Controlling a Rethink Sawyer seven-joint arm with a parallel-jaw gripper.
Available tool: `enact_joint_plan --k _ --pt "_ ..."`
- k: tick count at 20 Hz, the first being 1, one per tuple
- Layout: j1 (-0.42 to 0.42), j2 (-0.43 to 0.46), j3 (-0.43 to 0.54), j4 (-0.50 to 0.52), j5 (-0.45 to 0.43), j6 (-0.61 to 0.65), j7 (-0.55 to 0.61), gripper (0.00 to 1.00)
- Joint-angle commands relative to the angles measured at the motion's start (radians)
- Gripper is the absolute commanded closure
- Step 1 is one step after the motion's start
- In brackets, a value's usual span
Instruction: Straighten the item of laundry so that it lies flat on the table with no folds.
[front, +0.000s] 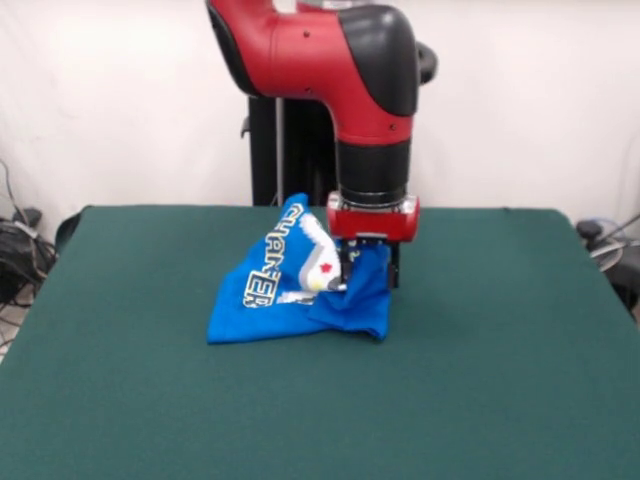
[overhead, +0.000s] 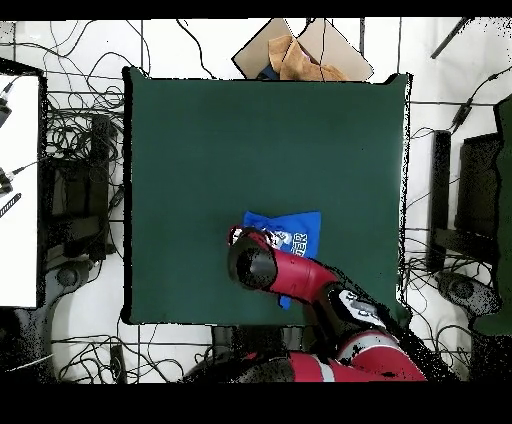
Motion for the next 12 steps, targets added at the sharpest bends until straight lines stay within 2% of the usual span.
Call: enact_joint_plan --k 1,7,12 --pt "0.021 -0.005 0.129 -0.098 0.076 0.245 0.137 0.00" --pt "0.025 -0.060 0.212 -0.040 0.149 0.397 0.187 0.00" --pt "0.061 -0.140 0.176 0.002 0.149 0.508 0.183 0.00"
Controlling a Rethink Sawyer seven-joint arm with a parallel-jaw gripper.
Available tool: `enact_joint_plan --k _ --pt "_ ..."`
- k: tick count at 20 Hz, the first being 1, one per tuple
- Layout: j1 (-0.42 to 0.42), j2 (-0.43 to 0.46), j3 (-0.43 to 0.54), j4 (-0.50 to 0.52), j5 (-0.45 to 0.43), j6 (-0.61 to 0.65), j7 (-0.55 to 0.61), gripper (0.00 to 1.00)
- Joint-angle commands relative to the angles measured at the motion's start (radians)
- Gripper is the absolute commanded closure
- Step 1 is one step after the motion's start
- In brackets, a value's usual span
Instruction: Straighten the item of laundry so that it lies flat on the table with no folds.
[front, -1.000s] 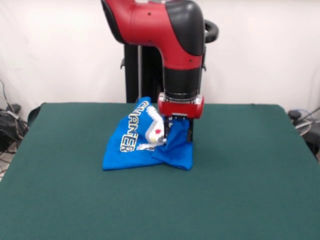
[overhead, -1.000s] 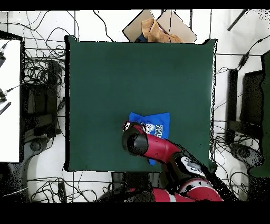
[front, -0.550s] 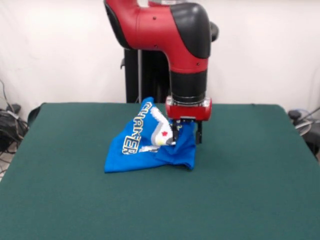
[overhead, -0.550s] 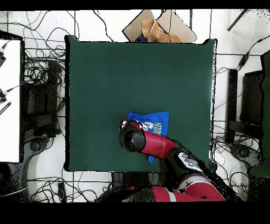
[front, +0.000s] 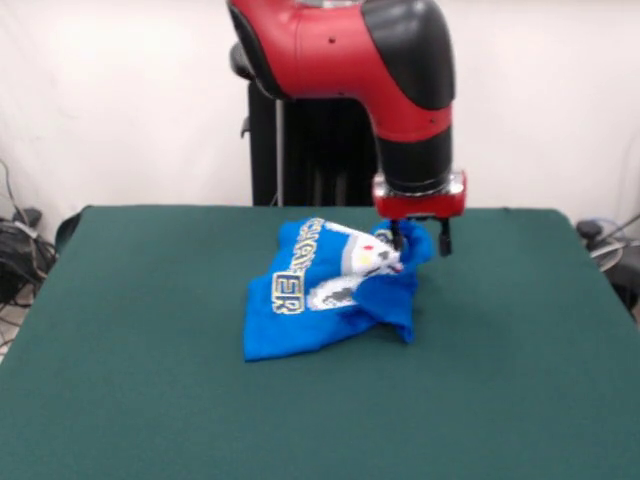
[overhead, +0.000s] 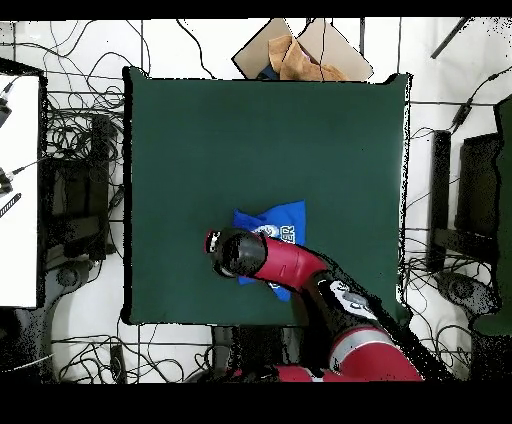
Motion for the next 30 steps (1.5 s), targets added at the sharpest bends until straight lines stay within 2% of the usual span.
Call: enact_joint_plan --k 1,3,7,9,12,15,18,24,26,30 --pt "0.058 -0.102 0.066 0.023 0.067 0.169 0.183 0.00" --pt "0.066 -0.128 0.052 0.066 0.055 0.153 0.184 0.00" --pt "0.083 -0.126 0.094 0.116 0.076 0.083 0.210 0.00" --pt "0.093 -0.117 0.116 0.119 0.102 0.068 0.224 0.00" --pt "0.125 -0.114 0.097 0.090 0.120 0.079 0.235 0.00" --pt "0.154 -0.122 0.034 0.049 0.102 0.072 0.234 0.00" --pt "0.208 -0.124 -0.090 -0.011 0.045 0.006 0.247 0.00" --pt "0.276 -0.097 -0.216 -0.050 -0.011 -0.150 0.245 0.00" --pt "0.364 -0.090 -0.354 -0.106 -0.041 -0.123 0.249 0.00" --pt "0.385 -0.093 -0.425 -0.120 -0.048 -0.101 0.208 0.00"
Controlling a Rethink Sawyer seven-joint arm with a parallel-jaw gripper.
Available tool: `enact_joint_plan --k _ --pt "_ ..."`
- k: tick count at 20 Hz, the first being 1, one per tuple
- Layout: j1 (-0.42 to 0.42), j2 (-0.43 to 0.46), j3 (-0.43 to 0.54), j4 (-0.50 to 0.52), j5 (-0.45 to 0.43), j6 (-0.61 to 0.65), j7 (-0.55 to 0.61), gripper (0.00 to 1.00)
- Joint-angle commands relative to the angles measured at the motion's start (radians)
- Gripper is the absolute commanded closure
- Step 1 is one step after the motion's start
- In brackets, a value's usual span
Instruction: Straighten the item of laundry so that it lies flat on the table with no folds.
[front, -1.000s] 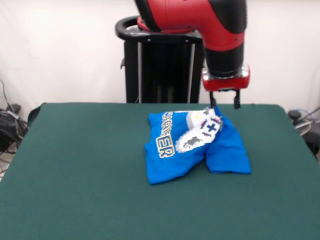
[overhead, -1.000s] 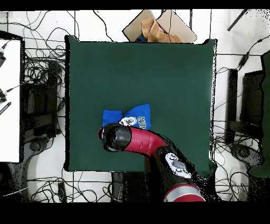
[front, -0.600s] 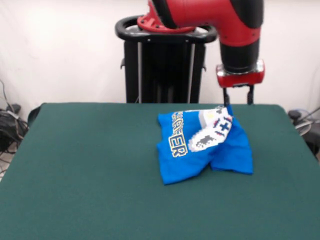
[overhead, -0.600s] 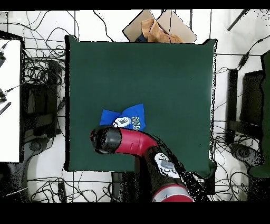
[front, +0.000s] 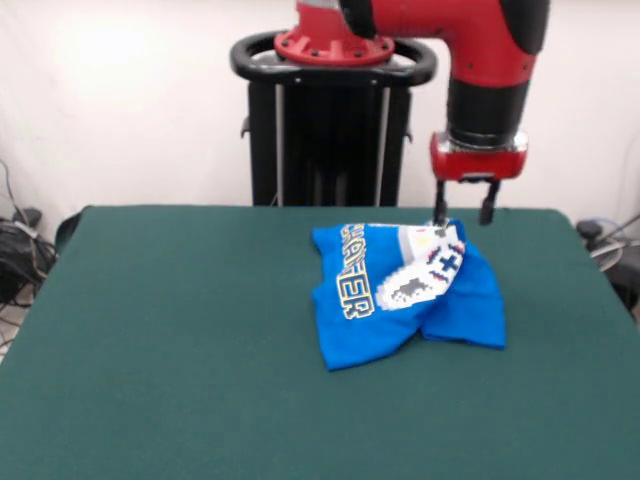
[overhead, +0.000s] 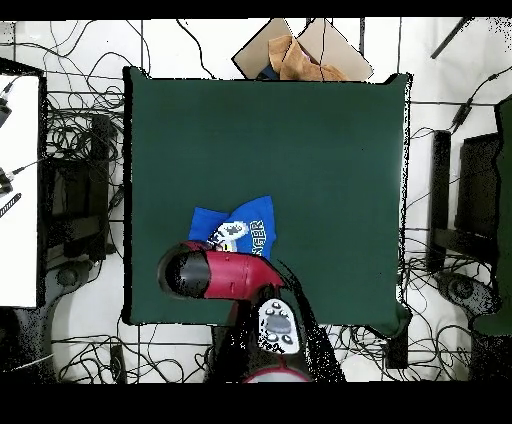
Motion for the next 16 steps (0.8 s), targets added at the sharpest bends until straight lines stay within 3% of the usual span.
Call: enact_joint_plan --k 1,8,12,16 --pt "0.088 0.025 -0.258 -0.135 -0.042 -0.057 0.209 0.00" --pt "0.078 0.112 -0.290 -0.128 -0.037 -0.185 0.208 0.00" --pt "0.031 0.142 -0.238 -0.066 -0.031 -0.271 0.220 0.00" --pt "-0.020 0.228 -0.185 -0.015 -0.052 -0.440 0.246 0.00"
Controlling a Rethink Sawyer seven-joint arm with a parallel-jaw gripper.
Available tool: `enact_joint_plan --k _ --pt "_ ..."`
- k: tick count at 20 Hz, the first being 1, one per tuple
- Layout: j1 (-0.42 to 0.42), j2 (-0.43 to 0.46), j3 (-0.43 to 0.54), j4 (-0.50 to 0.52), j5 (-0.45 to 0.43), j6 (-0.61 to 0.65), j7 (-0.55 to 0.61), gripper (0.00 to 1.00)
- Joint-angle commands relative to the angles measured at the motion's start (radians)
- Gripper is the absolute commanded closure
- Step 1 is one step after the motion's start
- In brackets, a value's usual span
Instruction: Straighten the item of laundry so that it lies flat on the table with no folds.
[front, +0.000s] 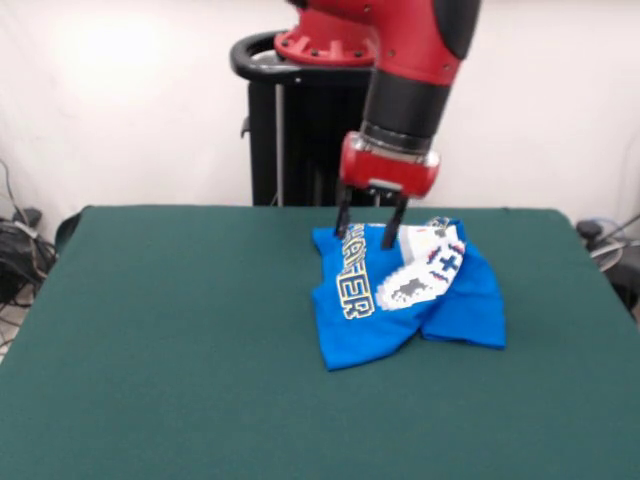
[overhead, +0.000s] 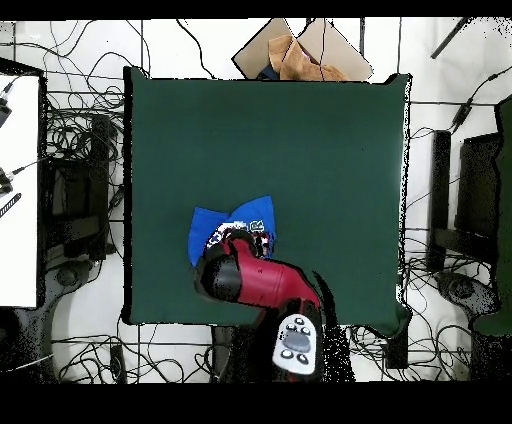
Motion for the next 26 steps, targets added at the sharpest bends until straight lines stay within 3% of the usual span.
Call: enact_joint_plan --k 1,9,14,22,26 --pt "-0.067 0.182 0.062 0.047 -0.030 -0.214 0.250 0.00" --pt "-0.144 0.186 0.170 0.070 0.002 -0.123 0.213 0.00" --pt "-0.260 0.211 0.296 0.091 -0.004 -0.054 0.197 0.00" --pt "-0.293 0.187 0.337 0.099 0.016 0.039 0.164 0.00" --pt "-0.283 0.214 0.319 0.077 0.008 -0.013 0.168 0.00"
